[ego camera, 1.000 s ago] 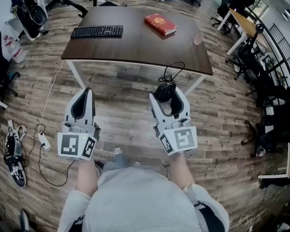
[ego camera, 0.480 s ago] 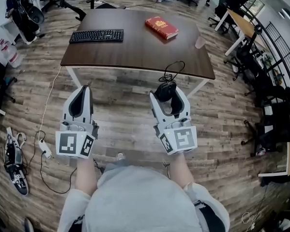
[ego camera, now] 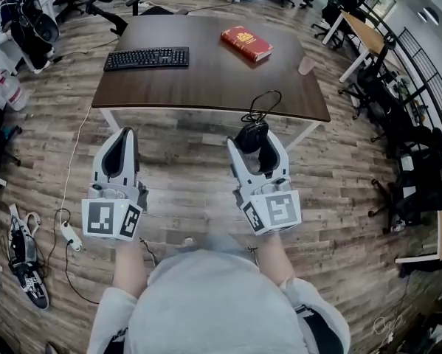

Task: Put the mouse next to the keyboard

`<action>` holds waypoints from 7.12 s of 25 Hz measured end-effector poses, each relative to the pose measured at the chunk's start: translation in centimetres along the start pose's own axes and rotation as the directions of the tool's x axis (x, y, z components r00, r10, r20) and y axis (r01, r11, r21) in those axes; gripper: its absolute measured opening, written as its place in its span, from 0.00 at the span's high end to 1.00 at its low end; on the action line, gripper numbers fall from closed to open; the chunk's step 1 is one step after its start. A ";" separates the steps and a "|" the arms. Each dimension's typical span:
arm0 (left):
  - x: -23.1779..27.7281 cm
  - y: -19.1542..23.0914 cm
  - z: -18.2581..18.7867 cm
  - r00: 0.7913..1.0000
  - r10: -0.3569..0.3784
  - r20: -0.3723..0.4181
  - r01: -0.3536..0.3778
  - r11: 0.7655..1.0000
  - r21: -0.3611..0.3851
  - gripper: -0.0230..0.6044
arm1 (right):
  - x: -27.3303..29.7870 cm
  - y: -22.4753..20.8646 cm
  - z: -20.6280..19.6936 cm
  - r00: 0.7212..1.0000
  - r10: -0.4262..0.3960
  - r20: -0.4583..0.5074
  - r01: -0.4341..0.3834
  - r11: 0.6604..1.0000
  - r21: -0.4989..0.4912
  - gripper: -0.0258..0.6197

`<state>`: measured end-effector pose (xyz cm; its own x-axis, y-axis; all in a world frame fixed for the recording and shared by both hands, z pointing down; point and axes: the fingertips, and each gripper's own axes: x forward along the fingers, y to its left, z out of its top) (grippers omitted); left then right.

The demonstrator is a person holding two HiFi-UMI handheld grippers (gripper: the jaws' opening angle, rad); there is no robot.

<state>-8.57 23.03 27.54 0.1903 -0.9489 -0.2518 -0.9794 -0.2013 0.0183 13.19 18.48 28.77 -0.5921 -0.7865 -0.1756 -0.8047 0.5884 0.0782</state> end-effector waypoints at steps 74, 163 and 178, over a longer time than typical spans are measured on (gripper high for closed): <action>42.8 23.0 -11.7 1.000 0.014 -0.021 -0.015 1.000 -0.016 0.95 | 45.5 -19.8 -12.1 0.998 -0.053 -0.046 0.057 0.995 0.078 0.58; 51.8 34.4 -26.8 0.952 -0.114 -0.283 0.065 0.982 -0.178 0.95 | 55.8 -21.0 -49.6 0.447 -0.094 -0.890 0.385 0.918 0.097 0.58; 50.5 32.7 -26.0 0.953 -0.123 -0.278 0.078 0.983 -0.168 0.95 | 55.0 -20.8 -44.7 0.611 -0.073 -0.789 0.393 0.892 0.222 0.58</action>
<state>-29.24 -37.79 40.63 0.3211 -0.9467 0.0264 -0.9360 -0.3130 0.1610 -4.56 -45.43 61.39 -0.3355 -0.6713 0.6610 -0.9417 0.2573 -0.2167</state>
